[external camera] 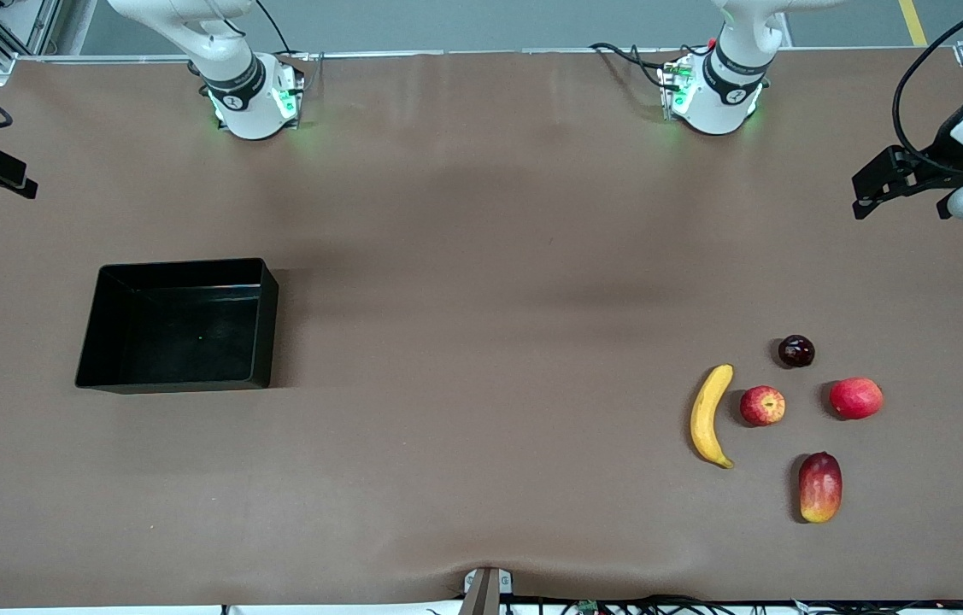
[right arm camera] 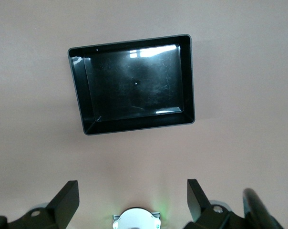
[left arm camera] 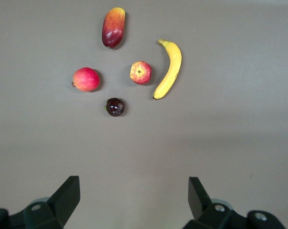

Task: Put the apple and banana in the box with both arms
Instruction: 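Move the left gripper toward the red-yellow apple beside the banana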

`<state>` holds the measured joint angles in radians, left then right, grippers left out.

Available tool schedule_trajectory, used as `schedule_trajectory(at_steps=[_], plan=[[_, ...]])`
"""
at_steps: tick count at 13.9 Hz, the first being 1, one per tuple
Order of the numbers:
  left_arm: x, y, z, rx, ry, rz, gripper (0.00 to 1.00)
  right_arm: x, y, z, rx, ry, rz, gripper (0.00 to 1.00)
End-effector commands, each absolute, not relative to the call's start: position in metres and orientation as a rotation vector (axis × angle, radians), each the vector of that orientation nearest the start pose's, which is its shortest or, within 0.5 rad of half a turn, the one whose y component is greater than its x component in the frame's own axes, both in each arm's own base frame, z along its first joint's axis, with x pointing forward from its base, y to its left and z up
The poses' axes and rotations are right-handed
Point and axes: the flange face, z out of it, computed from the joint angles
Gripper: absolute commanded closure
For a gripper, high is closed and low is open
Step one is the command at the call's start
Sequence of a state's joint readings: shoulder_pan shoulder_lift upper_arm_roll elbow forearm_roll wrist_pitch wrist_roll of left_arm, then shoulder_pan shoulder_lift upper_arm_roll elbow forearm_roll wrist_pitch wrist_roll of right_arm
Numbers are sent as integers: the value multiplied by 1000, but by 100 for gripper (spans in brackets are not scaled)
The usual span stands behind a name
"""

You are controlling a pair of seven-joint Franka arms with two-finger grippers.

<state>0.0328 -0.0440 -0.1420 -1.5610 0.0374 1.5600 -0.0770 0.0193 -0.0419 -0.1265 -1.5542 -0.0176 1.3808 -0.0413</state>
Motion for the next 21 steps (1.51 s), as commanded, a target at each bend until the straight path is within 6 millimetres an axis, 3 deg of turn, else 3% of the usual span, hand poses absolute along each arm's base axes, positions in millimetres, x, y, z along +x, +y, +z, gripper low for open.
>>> schedule_trajectory(at_steps=[1, 4, 6, 9, 10, 13, 16, 18, 21], plan=[[538, -56, 657, -3116, 77, -58, 0, 518, -61, 643, -3138, 96, 217, 0], [538, -56, 656, -3114, 75, -56, 0, 518, -62, 643, -3138, 98, 217, 0], [548, -57, 639, -3112, 77, -11, 0, 518, -62, 643, -3139, 101, 217, 0], [574, -57, 602, -3120, 70, 30, 0, 518, -64, 645, -3140, 103, 207, 0], [586, -54, 588, -3124, 64, 18, 0, 518, -67, 656, -3144, 104, 172, 0], [622, -52, 547, -3103, 67, -6, 0, 531, -82, 661, -3149, 40, 163, 0], [647, -50, 504, -3054, 84, 34, 0, 545, -94, 632, -3160, 68, 251, 0], [662, -47, 480, -3065, 81, -7, 0, 564, -112, 585, -3140, 109, 388, 0], [676, -47, 433, -3077, 84, 38, 0, 565, -150, 521, -3116, 148, 430, 0]])
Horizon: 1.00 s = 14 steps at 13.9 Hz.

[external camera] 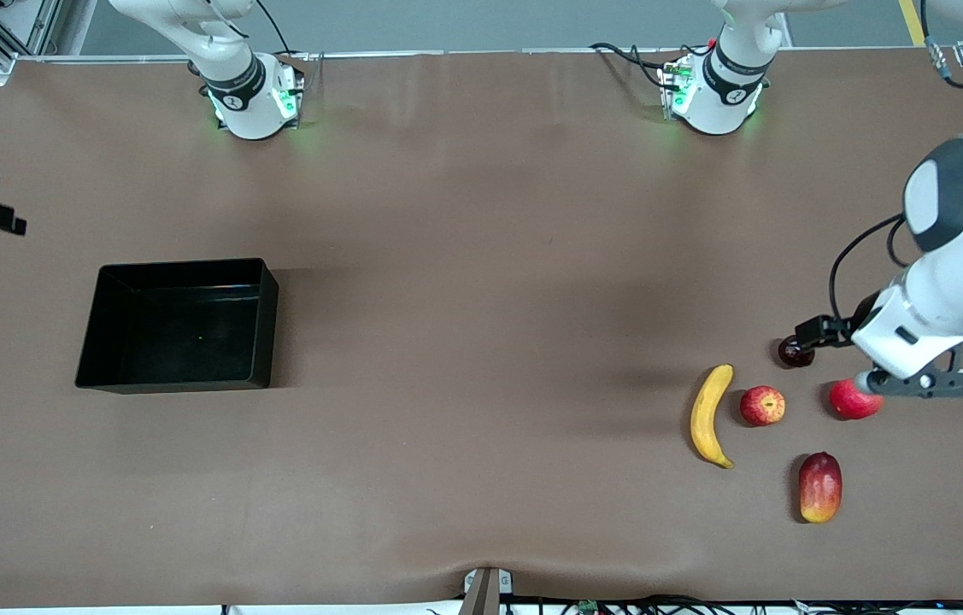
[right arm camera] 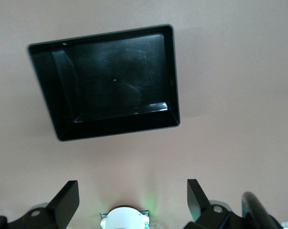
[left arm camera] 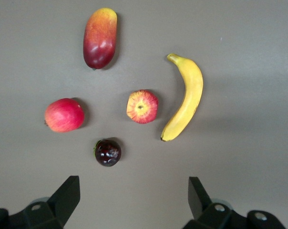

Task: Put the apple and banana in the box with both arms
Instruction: 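Lower the left gripper over the apple while the right gripper reaches the box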

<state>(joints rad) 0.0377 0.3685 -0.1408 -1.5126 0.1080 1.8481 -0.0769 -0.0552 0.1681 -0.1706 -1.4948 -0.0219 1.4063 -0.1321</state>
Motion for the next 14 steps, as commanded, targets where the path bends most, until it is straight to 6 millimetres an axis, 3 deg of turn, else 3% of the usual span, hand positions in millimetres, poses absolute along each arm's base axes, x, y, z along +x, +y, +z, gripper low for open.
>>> schedule_trajectory(at_steps=[1, 5, 8, 9, 10, 12, 14], plan=[[680, -48, 417, -3078, 89, 59, 0, 562, -164, 500, -3112, 138, 427, 0], [694, -48, 354, -3089, 138, 89, 0, 547, -202, 389, -3153, 72, 229, 0], [703, -49, 319, -3091, 286, 70, 0, 539, -196, 314, -3190, 34, 114, 0], [705, -48, 310, -3091, 372, 63, 0, 536, -196, 298, -3196, 32, 106, 0], [708, -42, 299, -3091, 389, 56, 0, 533, -195, 284, -3202, 29, 88, 11], [712, -42, 281, -3092, 413, 29, 0, 528, -194, 262, -3221, 7, 25, 59], [713, -43, 269, -3093, 426, 12, 0, 529, -197, 246, -3230, -3, 19, 92]])
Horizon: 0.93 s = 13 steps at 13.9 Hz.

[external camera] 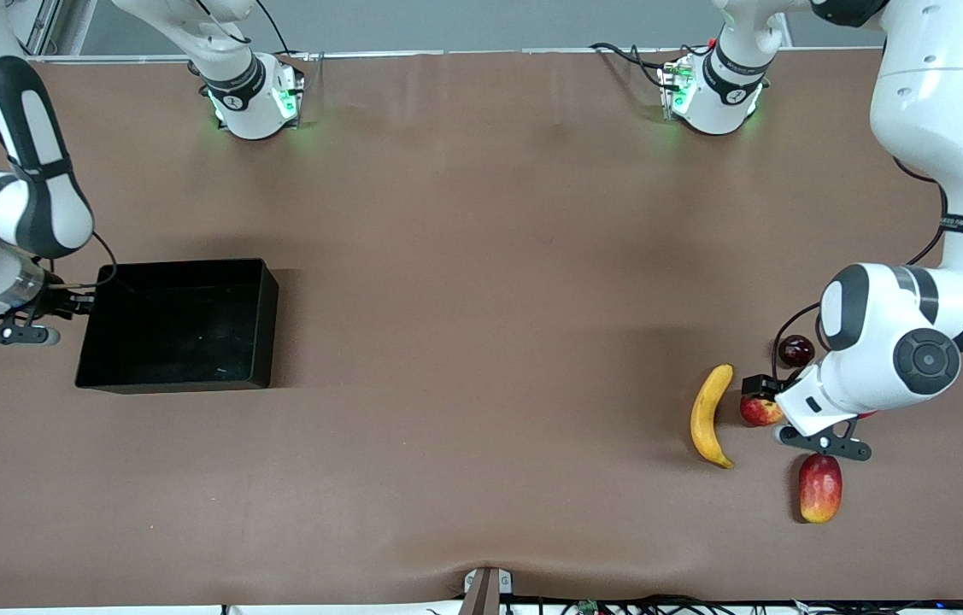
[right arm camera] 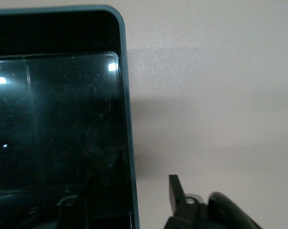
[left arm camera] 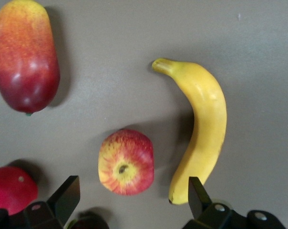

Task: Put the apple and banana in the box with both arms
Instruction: 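Lower the left gripper over the apple while the right gripper reaches the box, then grasp the apple with the left gripper while the right gripper drags the box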

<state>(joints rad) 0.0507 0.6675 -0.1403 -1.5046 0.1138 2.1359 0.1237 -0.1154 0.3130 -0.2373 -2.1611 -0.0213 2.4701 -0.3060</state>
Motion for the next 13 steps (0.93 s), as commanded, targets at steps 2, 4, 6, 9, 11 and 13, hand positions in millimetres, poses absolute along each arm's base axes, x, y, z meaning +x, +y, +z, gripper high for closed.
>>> schedule_trajectory(at_steps=[2, 4, 6, 9, 11, 13], plan=[[714, -39, 261, -3055, 455, 7, 0, 530, -196, 246, -3228, -2, 30, 100], [714, -37, 253, -3055, 446, 7, 0, 532, -193, 250, -3225, -6, 32, 100], [714, -33, 245, -3059, 432, 7, 0, 544, -189, 272, -3186, 4, 140, 100], [709, -32, 228, -3064, 428, 1, 0, 578, -175, 346, -3002, 101, 284, 100], [706, -33, 221, -3065, 429, 13, 0, 595, -141, 375, -2980, 32, 321, 100], [704, -32, 217, -3063, 433, 24, 0, 608, -88, 386, -2963, 128, 353, 100]])
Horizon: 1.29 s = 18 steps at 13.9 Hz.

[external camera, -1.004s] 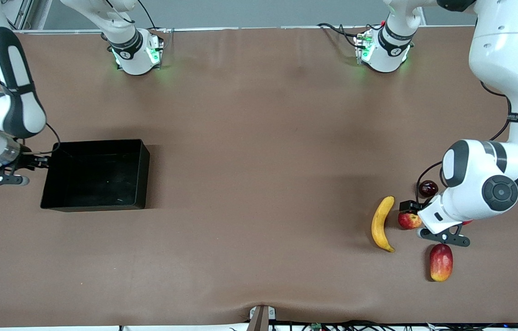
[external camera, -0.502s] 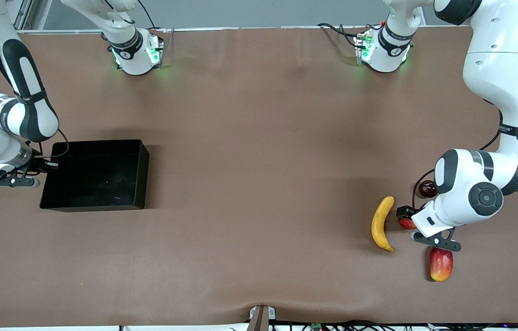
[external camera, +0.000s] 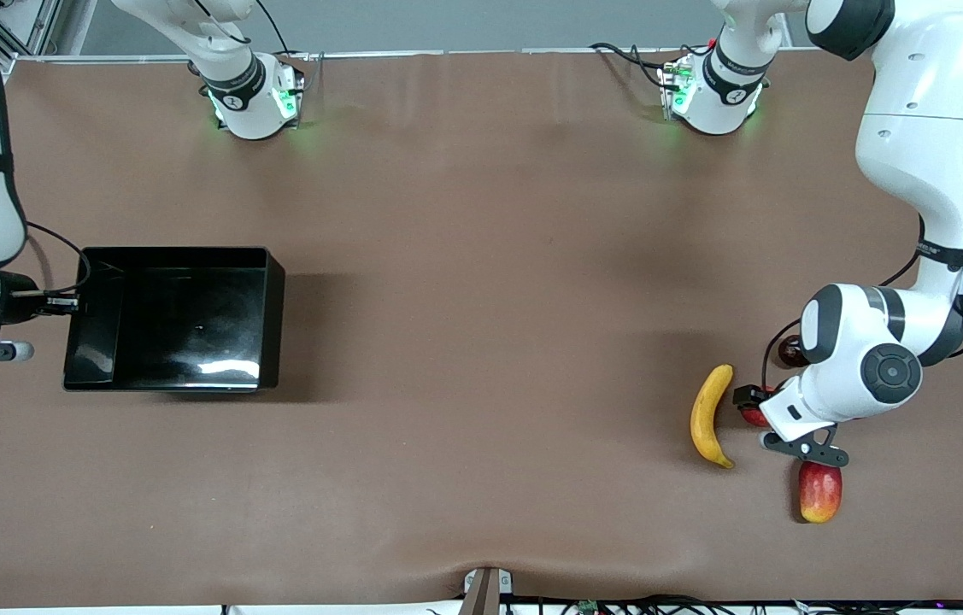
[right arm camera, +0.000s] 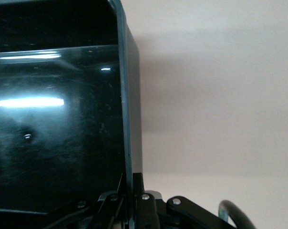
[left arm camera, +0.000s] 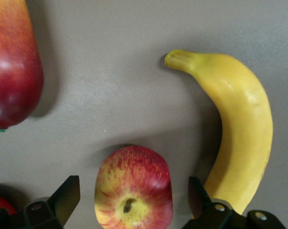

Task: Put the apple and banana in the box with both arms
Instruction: 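Grasp the apple with the left gripper while the right gripper drags the box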

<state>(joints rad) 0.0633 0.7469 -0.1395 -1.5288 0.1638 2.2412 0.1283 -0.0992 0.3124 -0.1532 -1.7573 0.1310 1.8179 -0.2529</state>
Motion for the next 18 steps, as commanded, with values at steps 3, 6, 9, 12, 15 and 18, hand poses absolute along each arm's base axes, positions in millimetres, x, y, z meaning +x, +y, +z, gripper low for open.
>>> schedule_trajectory(at_steps=[3, 6, 9, 12, 15, 18], plan=[[700, -29, 212, -3059, 429, 42, 52, 624, 35, 399, -2955, 324, 341, 100], [700, -25, 217, -3057, 435, 46, 100, 623, 129, 397, -2949, 232, 266, 100], [700, -29, 254, -3045, 426, 51, 100, 615, 216, 371, -2951, 217, 222, 100], [694, -35, 306, -3037, 389, 56, 100, 595, 303, 324, -2951, 215, 217, 100], [686, -57, 336, -3046, 337, 75, 100, 581, 367, 301, -2944, 187, 215, 100], [679, -87, 344, -3069, 260, 101, 100, 569, 402, 282, -2989, 224, 213, 100]])
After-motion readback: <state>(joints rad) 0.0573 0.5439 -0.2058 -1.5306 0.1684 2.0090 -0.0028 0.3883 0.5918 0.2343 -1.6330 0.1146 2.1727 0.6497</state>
